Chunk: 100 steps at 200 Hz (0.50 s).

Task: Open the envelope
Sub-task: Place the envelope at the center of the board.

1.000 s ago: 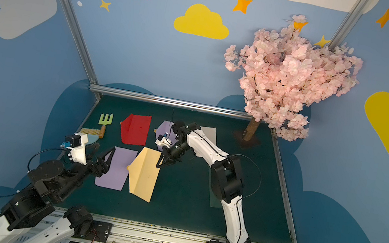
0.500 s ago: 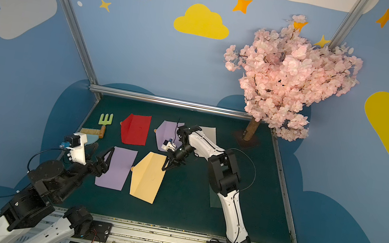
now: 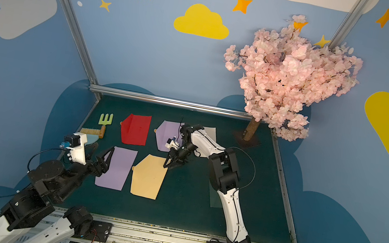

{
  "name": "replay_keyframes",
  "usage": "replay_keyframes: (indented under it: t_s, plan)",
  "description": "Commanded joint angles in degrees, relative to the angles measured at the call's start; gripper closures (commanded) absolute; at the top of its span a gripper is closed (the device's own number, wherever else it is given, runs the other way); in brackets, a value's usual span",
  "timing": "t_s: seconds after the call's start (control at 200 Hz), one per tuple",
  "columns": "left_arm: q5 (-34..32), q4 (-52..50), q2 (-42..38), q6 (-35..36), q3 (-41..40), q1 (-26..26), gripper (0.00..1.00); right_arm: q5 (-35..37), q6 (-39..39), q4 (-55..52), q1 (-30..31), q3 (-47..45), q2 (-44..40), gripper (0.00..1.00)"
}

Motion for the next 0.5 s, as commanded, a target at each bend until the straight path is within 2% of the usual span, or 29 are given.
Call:
replay_keyframes:
  t_s: [0.0, 0.275, 0.395, 0.496]
  plan:
    - [-0.5, -0.4, 0.1, 0.8, 0.7, 0.1, 0.28, 2.6, 0.9, -0.9, -1.0, 1.2, -0.2, 0.63]
    - [-0.3, -0.1, 0.1, 0.9, 0.7, 0.1, 0.28, 5.1, 3.1, -0.9, -2.6, 0.1, -3.6, 0.63]
    - [1.3, 0.1, 1.5, 1.2, 1.0, 0.1, 0.28, 7.2, 4.9, -0.9, -2.7, 0.2, -8.6, 0.62]
    - [5.2, 0.7, 4.5, 0.9, 1.9, 0.1, 0.27, 9.8, 6.5, -1.7, -2.8, 0.1, -14.3, 0.61]
